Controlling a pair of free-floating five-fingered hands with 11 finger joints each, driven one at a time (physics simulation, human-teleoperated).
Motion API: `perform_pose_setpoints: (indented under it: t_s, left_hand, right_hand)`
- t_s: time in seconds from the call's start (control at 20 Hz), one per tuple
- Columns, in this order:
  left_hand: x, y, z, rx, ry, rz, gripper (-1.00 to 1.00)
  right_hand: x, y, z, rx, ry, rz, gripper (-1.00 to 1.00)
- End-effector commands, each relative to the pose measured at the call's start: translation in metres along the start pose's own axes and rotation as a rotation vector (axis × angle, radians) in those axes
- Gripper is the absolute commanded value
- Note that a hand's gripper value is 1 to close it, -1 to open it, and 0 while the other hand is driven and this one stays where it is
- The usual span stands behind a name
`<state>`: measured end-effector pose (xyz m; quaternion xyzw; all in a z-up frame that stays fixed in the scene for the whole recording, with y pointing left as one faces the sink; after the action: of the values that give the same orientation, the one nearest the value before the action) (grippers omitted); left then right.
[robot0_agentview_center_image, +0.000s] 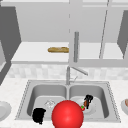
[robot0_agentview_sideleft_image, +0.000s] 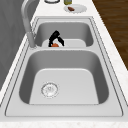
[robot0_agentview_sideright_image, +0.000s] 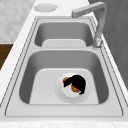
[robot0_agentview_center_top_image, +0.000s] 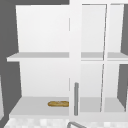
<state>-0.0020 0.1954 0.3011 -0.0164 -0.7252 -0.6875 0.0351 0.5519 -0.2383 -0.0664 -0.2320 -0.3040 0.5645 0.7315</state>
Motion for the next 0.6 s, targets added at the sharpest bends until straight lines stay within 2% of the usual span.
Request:
perform_pose_setpoints:
  t_s: [0.0,0.3,0.55]
  left_hand:
    - [0.000,0.000,0.000,0.000,0.000,0.000,0.00]
    - [0.000,0.000,0.000,0.000,0.000,0.000,0.00]
    - [0.000,0.000,0.000,0.000,0.000,0.000,0.00]
  right_hand:
    - [-0.001,-0.011,0.014,-0.071,-0.046,0.065,-1.00]
    - [-0.006,-0.022,0.036,-0.139,-0.082,0.052,-1.00]
    - [-0.009,-0.023,0.046,-0.186,-0.104,0.018,-1.00]
